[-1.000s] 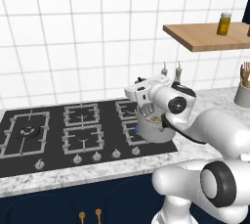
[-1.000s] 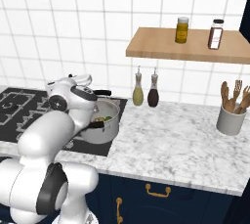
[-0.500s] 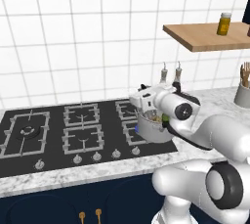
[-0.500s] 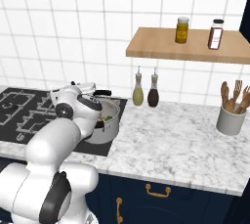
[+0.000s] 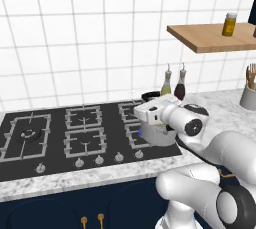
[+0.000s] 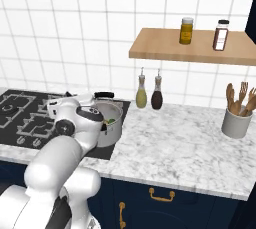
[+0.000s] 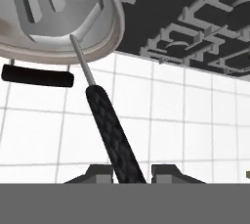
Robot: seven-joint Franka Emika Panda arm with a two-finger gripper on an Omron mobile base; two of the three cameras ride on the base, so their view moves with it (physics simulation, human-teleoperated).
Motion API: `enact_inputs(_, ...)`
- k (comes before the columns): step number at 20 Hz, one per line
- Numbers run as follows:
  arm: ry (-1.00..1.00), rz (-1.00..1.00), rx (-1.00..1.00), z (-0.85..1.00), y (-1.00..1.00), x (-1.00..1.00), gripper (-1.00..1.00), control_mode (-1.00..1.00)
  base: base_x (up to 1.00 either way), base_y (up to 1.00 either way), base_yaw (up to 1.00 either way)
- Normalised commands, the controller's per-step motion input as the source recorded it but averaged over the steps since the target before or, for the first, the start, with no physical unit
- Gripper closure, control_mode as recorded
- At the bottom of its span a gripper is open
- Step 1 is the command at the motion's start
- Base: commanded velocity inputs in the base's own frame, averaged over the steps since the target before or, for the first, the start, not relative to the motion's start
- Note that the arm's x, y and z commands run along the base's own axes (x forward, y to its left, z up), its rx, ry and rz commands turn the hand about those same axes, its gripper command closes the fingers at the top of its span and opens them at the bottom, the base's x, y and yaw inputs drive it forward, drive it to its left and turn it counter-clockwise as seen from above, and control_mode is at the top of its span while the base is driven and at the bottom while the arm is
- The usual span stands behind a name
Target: Put the onion and avocado in the pot. Retrieve the spatula and lightly stir the vegetables in the pot.
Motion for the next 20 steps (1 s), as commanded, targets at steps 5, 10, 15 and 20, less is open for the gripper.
enact_inputs(5, 0.35, -0.06, 0.04, 0.96, -0.01, -0.08, 1.0, -1.0, 0.0, 0.0, 0.0)
enact_inputs(10, 0.21, -0.18, 0.02, 0.94, -0.34, -0.01, 1.0, -1.0, 0.0, 0.0, 0.0)
enact_inputs(15, 0.1, -0.19, 0.03, 0.83, -0.42, -0.02, 1.0, -1.0, 0.0, 0.0, 0.0)
enact_inputs(20, 0.24, -0.06, 0.1, 0.05, -0.24, 0.01, 1.0, -1.0, 0.0, 0.0, 0.0)
